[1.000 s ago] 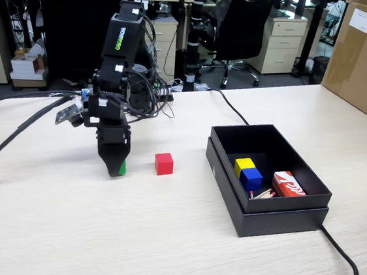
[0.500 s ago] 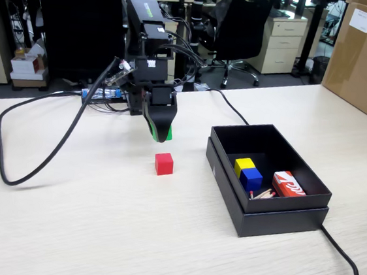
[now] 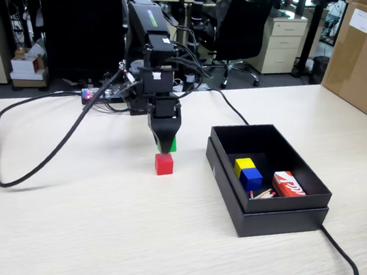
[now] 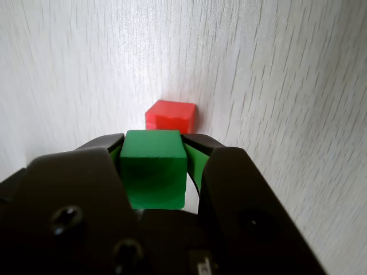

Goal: Put the green cube on top of the red cube

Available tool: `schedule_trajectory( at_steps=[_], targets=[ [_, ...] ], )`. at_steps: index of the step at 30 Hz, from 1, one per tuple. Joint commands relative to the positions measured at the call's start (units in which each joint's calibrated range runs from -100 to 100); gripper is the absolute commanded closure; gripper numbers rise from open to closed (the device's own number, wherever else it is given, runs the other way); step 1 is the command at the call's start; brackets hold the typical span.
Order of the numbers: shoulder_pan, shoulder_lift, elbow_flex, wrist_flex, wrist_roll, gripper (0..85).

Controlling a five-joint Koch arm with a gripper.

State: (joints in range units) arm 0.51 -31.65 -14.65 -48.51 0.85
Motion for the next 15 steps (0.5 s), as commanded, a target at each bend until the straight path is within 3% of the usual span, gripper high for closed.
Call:
schedule_trajectory(
  at_steps=[1,4,5,6,15],
  targets=[
    [0.05,-0.08,4.04,2.33,0.15,84.5],
    [0.05,0.38,3.23,2.85,0.15,84.5],
    [0.0,1.87,1.78,3.54,0.1,75.0],
    [0.0,2.1,1.5,3.54,0.1,74.2],
    [-0.2,2.33,0.33,3.54,-0.05,73.8]
  ],
)
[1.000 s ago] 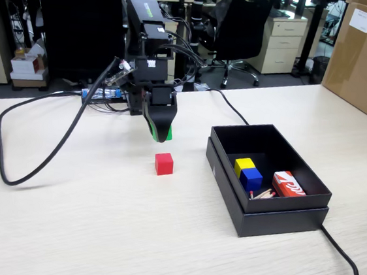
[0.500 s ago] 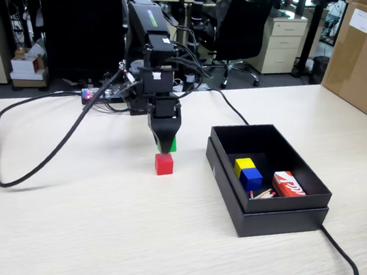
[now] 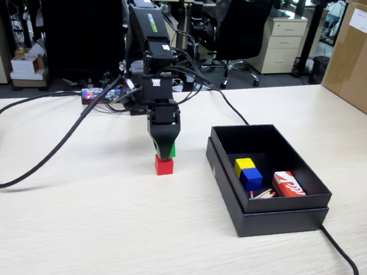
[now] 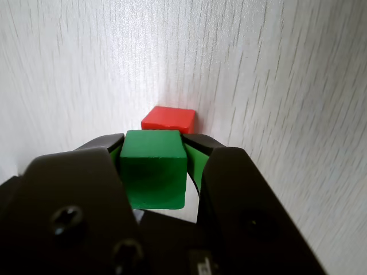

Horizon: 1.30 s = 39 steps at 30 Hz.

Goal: Put the green cube on top of the red cube

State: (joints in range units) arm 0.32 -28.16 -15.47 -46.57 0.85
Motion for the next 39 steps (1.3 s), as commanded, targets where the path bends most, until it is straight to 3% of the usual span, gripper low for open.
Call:
schedule_trajectory(
  at_steps=[1,6,8,13,14,15,21,39],
  targets=[
    [0.05,-1.28,0.88,1.61,-0.05,71.4],
    [0.05,-1.16,-0.67,1.61,0.0,66.9],
    [0.1,-1.16,-1.12,1.61,0.0,57.6],
    [0.1,-1.16,-0.85,1.61,0.0,57.1],
    [0.15,-1.16,-0.94,1.61,-0.05,49.2],
    [0.15,-1.16,-0.85,1.61,-0.1,47.0],
    [-0.05,-1.62,0.97,0.57,-0.15,40.0],
    [0.39,-30.42,-0.85,-3.23,-0.63,37.6]
  ],
)
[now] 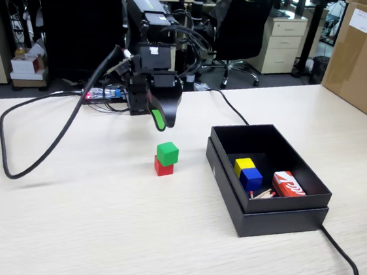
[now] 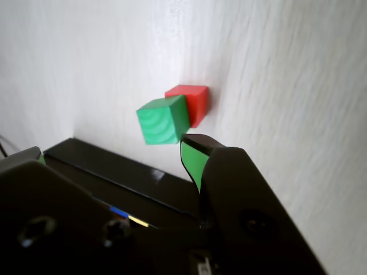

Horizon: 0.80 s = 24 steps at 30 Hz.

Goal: Put the green cube on top of the red cube

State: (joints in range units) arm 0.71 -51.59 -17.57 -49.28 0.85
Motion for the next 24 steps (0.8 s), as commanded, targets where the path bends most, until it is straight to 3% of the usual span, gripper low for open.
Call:
schedule_trajectory(
  at_steps=[1,18,24],
  targets=[
    [0.0,-8.94,0.26,-0.52,-0.78,37.6],
    [-0.68,-46.69,-28.21,0.26,-1.07,36.3],
    [-1.03,-48.41,-42.72,7.94,-0.98,35.8]
  ],
)
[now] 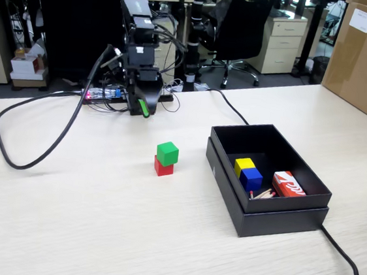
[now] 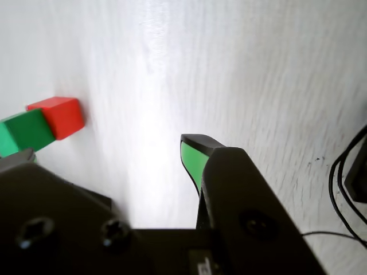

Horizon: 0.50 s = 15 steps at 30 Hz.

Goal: Put the green cube on top of the red cube

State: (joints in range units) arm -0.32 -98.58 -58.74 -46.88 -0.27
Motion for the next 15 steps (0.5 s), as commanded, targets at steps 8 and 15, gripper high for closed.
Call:
schedule_trajectory(
  at_steps=[8,15],
  targets=[
    [-0.05,-1.42,-14.24,12.2,0.29,35.4],
    [-0.05,-1.42,-23.22,17.29,-0.1,35.0]
  ],
)
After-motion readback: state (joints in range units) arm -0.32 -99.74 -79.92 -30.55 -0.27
